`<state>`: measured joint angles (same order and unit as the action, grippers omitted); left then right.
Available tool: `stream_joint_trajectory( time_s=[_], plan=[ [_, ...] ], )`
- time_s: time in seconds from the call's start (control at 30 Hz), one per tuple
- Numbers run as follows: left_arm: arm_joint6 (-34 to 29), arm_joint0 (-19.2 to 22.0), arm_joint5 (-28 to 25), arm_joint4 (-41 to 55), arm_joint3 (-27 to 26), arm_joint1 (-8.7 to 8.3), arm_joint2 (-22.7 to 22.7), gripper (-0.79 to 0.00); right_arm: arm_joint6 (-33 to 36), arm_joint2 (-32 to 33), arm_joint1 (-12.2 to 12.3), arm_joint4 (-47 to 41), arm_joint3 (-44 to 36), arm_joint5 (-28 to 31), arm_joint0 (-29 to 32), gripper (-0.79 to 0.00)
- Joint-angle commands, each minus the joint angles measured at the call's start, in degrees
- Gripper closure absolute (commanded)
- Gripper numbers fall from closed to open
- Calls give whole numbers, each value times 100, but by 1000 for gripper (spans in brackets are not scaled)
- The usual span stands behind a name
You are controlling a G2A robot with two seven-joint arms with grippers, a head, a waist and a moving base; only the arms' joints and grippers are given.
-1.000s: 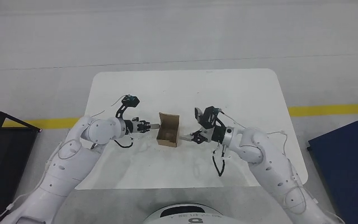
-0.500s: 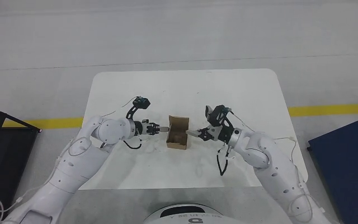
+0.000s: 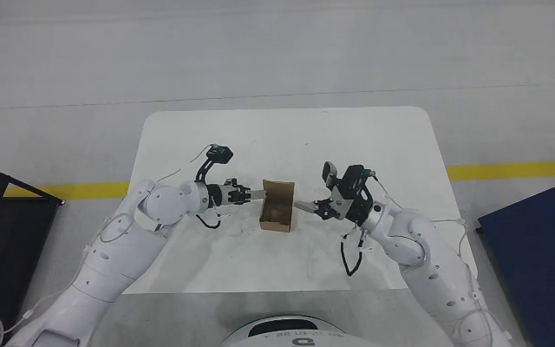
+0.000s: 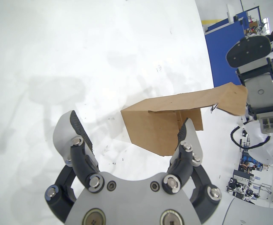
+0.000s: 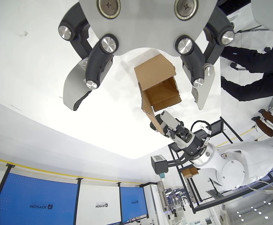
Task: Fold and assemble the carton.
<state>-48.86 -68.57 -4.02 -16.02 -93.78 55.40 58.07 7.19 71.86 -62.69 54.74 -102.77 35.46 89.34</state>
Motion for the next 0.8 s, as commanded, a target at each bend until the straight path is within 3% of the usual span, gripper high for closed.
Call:
stream_joint_trajectory(
  time_s=[0.0,0.13,0.3,0.37,0.4,0.43,0.5,0.77],
  plan=[
    [86,-124,-83,56,-48,-11,51,-785,3,-5,-1,-9,-25,-47,26,-785],
    [180,-443,-372,241,-226,-100,463,-785,-48,272,47,-253,-159,18,358,-785],
    [-137,-1017,-828,662,-528,-259,1156,-773,338,477,80,-332,-400,-514,720,-785],
    [-294,-1175,-806,621,-568,-307,1330,-637,564,394,64,-307,-387,-853,670,-785],
    [-358,-1223,-779,566,-557,-320,1360,-533,657,325,51,-271,-356,-1011,601,-785],
    [-397,-1239,-762,495,-542,-326,1354,-468,721,243,36,-247,-311,-1137,521,-785],
    [-340,-1226,-755,378,-497,-312,1251,-551,763,54,4,-299,-231,-1170,371,-785],
    [-267,-642,-651,60,71,-126,395,-391,1036,-361,-40,-659,186,-689,57,-785]
  ],
)
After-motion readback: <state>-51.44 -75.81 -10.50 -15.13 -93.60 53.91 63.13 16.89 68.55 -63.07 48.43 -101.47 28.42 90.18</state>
